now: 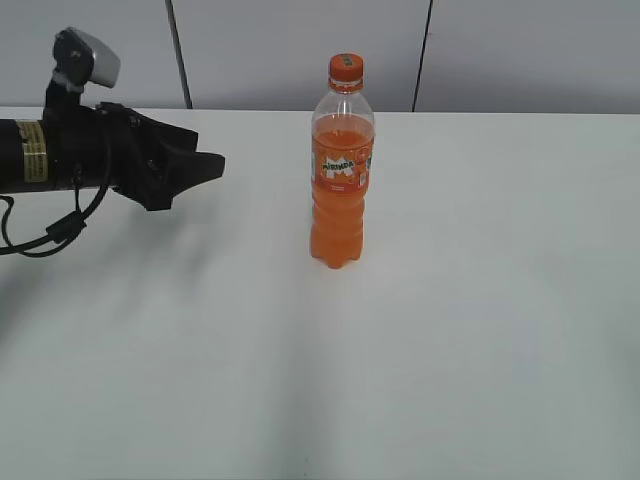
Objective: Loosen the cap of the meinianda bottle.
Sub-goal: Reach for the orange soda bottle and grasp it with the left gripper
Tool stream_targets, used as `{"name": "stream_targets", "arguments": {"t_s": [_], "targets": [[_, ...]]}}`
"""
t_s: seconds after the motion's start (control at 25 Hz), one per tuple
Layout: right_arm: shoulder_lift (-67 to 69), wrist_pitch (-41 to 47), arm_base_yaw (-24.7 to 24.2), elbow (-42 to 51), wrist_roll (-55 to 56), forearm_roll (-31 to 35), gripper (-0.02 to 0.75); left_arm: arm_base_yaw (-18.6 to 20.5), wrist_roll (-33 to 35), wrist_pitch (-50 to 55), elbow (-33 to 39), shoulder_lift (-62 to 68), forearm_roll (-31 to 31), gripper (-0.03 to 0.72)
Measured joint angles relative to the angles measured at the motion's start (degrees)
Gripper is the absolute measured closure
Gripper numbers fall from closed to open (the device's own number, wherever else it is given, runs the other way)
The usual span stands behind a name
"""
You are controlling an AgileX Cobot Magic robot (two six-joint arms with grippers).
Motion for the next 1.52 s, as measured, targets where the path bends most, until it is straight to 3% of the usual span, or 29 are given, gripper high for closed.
{"name": "stream_targets", "arguments": {"t_s": [0.28,0.48,0.8,1.52], "targets": [[0.0,0.0,0.0,0.0,0.0,0.0,0.332,-0.3,-3.2,-2.4,-5.5,5.2,5.9,0.189],[0.0,0.0,0.0,0.0,0.0,-0.1,0.332,-4.1,-3.3,-2.1,-8.8,8.2,7.8,0.107],[0.0,0.0,0.0,0.0,0.0,-0.2,0.333,-10.3,-3.3,2.0,-13.5,12.2,8.1,0.095],[0.0,0.0,0.0,0.0,0.0,-0.3,0.335,-15.6,-3.3,5.3,-17.8,18.1,5.9,0.096]]}}
